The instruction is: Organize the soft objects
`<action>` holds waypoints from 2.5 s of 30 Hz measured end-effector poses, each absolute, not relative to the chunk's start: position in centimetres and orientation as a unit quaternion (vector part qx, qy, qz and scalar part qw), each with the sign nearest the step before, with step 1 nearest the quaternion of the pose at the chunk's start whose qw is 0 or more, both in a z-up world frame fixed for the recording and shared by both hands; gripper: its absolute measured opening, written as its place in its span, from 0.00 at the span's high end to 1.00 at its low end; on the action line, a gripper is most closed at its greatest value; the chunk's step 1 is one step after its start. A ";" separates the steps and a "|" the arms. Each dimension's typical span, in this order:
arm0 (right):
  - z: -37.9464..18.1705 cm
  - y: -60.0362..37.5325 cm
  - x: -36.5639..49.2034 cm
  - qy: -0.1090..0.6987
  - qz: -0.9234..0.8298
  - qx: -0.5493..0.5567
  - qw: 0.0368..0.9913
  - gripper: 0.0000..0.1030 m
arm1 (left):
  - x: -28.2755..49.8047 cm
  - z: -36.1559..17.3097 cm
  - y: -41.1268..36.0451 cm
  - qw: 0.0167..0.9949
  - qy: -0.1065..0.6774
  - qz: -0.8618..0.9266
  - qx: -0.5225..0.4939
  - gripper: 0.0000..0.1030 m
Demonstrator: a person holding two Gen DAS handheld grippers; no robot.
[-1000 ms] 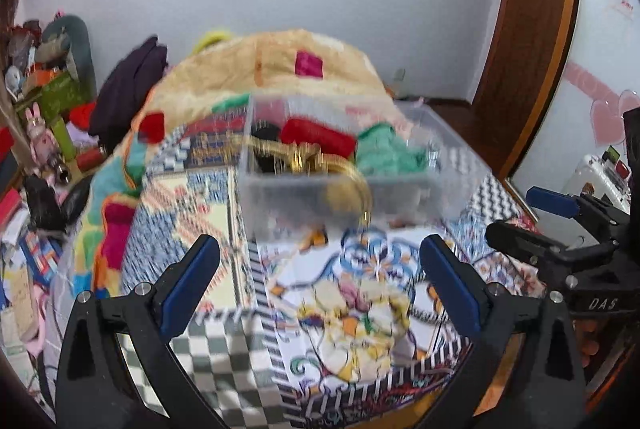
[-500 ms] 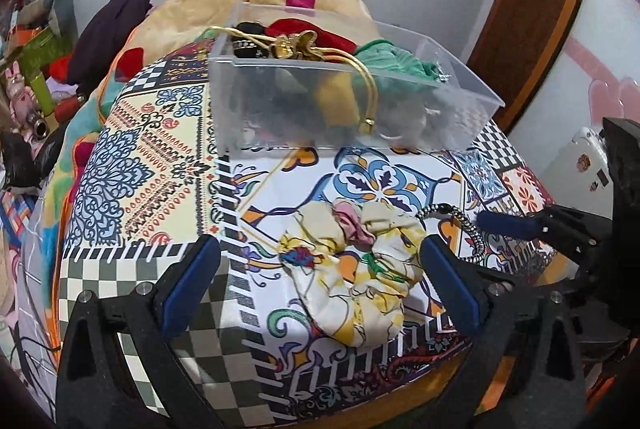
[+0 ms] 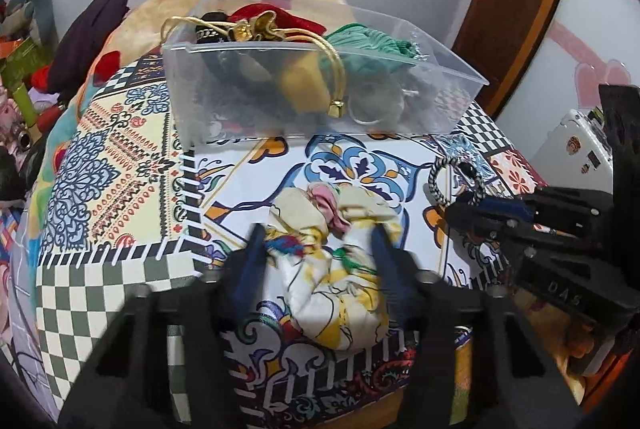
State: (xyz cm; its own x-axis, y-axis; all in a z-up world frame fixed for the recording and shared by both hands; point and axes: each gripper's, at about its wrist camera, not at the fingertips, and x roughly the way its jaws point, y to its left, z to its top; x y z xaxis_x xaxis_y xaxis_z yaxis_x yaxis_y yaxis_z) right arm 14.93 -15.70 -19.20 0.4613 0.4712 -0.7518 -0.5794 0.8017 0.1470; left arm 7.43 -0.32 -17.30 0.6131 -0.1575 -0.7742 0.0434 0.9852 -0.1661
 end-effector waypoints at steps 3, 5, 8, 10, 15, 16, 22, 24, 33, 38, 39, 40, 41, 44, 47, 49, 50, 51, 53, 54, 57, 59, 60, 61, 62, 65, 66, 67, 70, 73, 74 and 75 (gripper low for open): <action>-18.5 -16.0 14.7 0.407 0.310 -0.058 0.857 0.89 | 7.4 -17.1 -0.2 0.895 0.434 -0.069 -0.075 0.82; -18.0 -16.1 14.7 0.400 0.310 -0.055 0.861 0.89 | 7.3 -16.7 -0.2 0.900 0.425 -0.064 -0.069 0.88; -16.8 -16.5 14.6 0.385 0.313 -0.046 0.867 0.89 | 6.9 -15.5 0.1 0.911 0.404 -0.059 -0.067 0.89; -15.8 -16.7 14.7 0.370 0.310 -0.042 0.875 0.89 | 6.7 -14.6 0.3 0.918 0.387 -0.052 -0.063 0.89; -13.0 -16.8 15.3 0.334 0.312 -0.030 0.889 0.89 | 6.7 -11.5 0.8 0.937 0.342 -0.039 -0.053 0.90; -12.7 -16.7 15.5 0.328 0.312 -0.029 0.891 0.89 | 6.7 -10.9 0.8 0.941 0.332 -0.038 -0.051 0.90; -10.9 -16.2 17.4 0.299 0.304 -0.015 0.904 0.88 | 7.9 -7.8 1.1 0.959 0.280 -0.031 -0.038 0.90; -10.5 -15.9 18.1 0.294 0.300 -0.012 0.908 0.88 | 8.3 -7.2 1.4 0.961 0.272 -0.029 -0.037 0.90; -11.4 -14.1 22.4 0.317 0.303 0.005 0.898 0.88 | 13.8 -8.4 1.6 0.956 0.288 -0.039 -0.046 0.90; -13.4 -12.9 23.6 0.342 0.289 -0.016 0.894 0.87 | 16.8 -10.7 1.6 0.945 0.324 -0.023 -0.033 0.90; -13.8 -12.8 23.7 0.346 0.284 -0.022 0.894 0.84 | 17.2 -11.2 1.6 0.944 0.329 -0.018 -0.028 0.89; -14.0 -12.7 23.7 0.349 0.280 -0.027 0.894 0.80 | 17.4 -11.5 1.6 0.944 0.329 -0.013 -0.024 0.89; -14.2 -12.8 23.7 0.349 0.274 -0.031 0.896 0.72 | 17.4 -11.6 1.5 0.945 0.326 -0.008 -0.021 0.89; -14.1 -13.3 23.6 0.340 0.254 -0.039 0.905 0.53 | 17.1 -11.6 1.2 0.947 0.322 -0.009 -0.013 0.78; -13.8 -13.9 23.5 0.336 0.253 -0.035 0.906 0.48 | 16.6 -11.2 1.0 0.949 0.315 -0.002 -0.008 0.54; -13.4 -14.2 23.3 0.331 0.255 -0.033 0.908 0.46 | 15.9 -10.7 1.0 0.952 0.305 0.000 -0.007 0.50; -13.1 -14.4 22.9 0.325 0.254 -0.034 0.910 0.45 | 15.6 -10.4 0.9 0.953 0.301 -0.001 -0.008 0.49; -12.8 -14.5 22.7 0.320 0.252 -0.034 0.913 0.45 | 15.2 -10.0 1.0 0.955 0.297 -0.002 -0.010 0.49; -12.1 -14.8 22.3 0.311 0.252 -0.032 0.916 0.45 | 14.3 -9.1 1.0 0.957 0.288 -0.004 -0.014 0.49; -11.4 -15.2 21.8 0.302 0.256 -0.030 0.918 0.45 | 13.8 -8.6 1.1 0.959 0.282 -0.004 -0.017 0.49; -9.7 -16.0 20.5 0.279 0.265 -0.024 0.923 0.45 | 11.9 -6.5 1.3 0.966 0.255 -0.009 -0.029 0.48; -8.3 -16.6 19.1 0.258 0.270 -0.021 0.927 0.45 | 10.5 -5.0 1.2 0.971 0.235 -0.009 -0.030 0.48; -7.4 -17.0 18.3 0.243 0.274 -0.021 0.930 0.45 | 9.6 -4.2 1.2 0.975 0.222 -0.010 -0.029 0.47; -6.8 -17.2 17.6 0.234 0.277 -0.020 0.932 0.44 | 8.9 -3.5 1.0 0.977 0.212 -0.010 -0.028 0.46; -6.2 -17.4 16.9 0.224 0.281 -0.020 0.933 0.44 | 8.1 -2.7 0.9 0.979 0.201 -0.010 -0.028 0.43; -4.4 -18.1 14.7 0.194 0.290 -0.020 0.937 0.39 | 5.8 -0.8 0.5 0.984 0.173 -0.013 -0.030 0.39; -3.8 -18.4 13.7 0.182 0.291 -0.018 0.939 0.35 | 5.0 -0.1 0.4 0.986 0.166 -0.014 -0.031 0.38; -3.5 -18.6 13.1 0.174 0.293 -0.017 0.940 0.33 | 4.4 0.3 0.4 0.986 0.162 -0.015 -0.032 0.37; -2.4 -19.0 11.3 0.154 0.295 -0.012 0.943 0.29 | 2.5 1.5 0.2 0.988 0.150 -0.019 -0.037 0.34; -1.6 -19.5 10.0 0.140 0.294 -0.005 0.945 0.23 | 0.9 2.3 -0.1 0.989 0.139 -0.020 -0.036 0.30; -1.4 -19.6 9.6 0.135 0.294 -0.004 0.946 0.20 | 0.4 2.6 -0.2 0.990 0.134 -0.017 -0.034 0.25; -1.2 -19.6 9.3 0.129 0.293 -0.003 0.947 0.18 | -0.1 2.9 -0.4 0.991 0.126 -0.013 -0.031 0.19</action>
